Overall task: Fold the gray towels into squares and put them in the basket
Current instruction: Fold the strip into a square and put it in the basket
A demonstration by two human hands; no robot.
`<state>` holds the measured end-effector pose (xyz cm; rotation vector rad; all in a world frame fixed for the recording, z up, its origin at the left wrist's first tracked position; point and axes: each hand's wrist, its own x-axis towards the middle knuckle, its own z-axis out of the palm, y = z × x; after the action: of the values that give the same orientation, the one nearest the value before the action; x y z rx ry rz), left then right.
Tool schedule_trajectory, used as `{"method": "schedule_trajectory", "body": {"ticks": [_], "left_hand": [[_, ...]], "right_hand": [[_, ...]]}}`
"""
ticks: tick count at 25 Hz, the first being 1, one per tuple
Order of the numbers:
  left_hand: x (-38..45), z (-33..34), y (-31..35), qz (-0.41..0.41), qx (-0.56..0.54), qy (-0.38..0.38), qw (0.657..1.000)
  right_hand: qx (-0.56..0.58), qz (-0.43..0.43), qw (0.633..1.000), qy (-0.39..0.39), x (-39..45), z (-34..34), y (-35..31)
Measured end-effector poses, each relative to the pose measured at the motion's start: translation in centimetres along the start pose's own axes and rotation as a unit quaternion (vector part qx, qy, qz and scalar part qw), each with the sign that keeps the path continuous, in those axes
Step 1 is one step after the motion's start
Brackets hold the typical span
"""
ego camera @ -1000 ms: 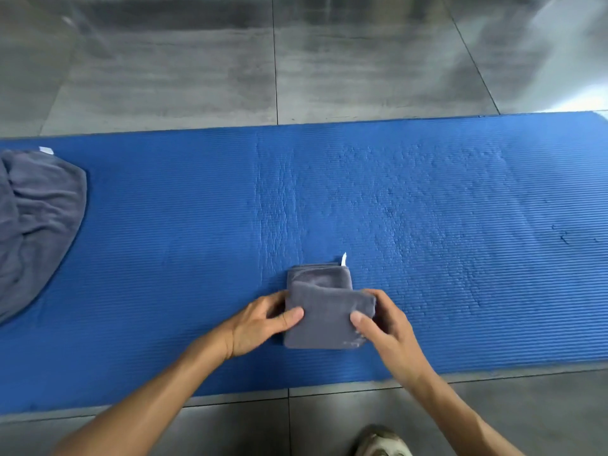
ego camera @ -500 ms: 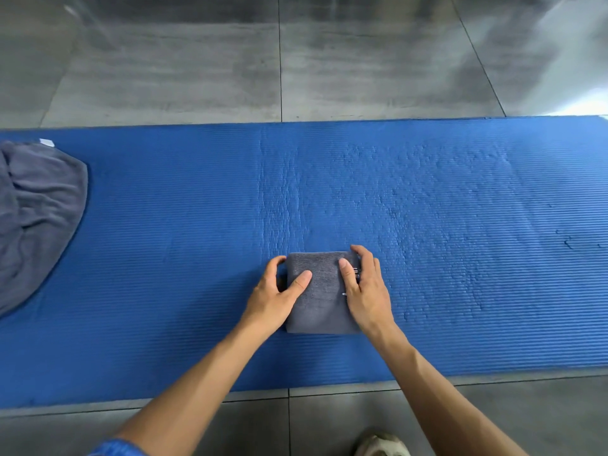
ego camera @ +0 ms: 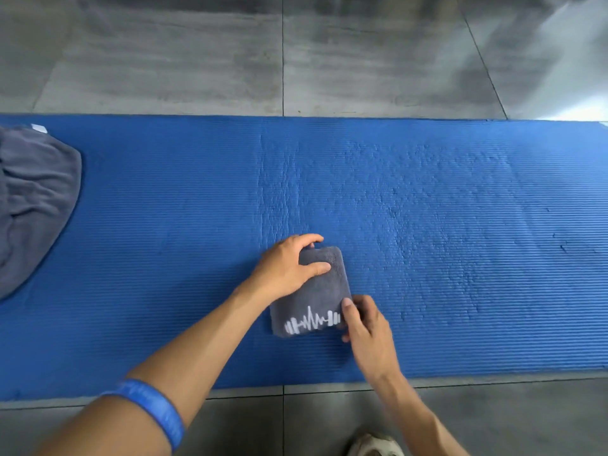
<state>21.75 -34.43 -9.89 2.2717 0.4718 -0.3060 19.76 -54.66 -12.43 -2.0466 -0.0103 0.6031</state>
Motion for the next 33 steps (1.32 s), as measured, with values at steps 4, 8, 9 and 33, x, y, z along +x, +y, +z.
{"method": "schedule_trajectory", "body": {"ticks": [4, 8, 9, 33], "left_hand": [[-1.2, 0.7, 0.4, -0.074, 0.146, 0.142, 0.976], [-5.1, 5.1, -1.8, 0.093, 0.26, 0.171, 0.946], [-5.3, 5.6, -2.3, 0.107, 0.273, 0.148, 0.945], [-5.2, 5.5, -4.5, 0.062, 0.031, 0.115, 0.991]], "right_hand": [[-0.042, 0.031, 0.998, -0.028, -1.2, 1.9, -0.7], [-0.152, 0.036, 0.987, -0.038, 0.1, 1.5, -0.4], [-0.19, 0.014, 0.982, -0.004, -0.1, 1.1, -0.5], [-0.375, -0.225, 0.899, 0.034, 6.5, 4.8, -2.6]]}}
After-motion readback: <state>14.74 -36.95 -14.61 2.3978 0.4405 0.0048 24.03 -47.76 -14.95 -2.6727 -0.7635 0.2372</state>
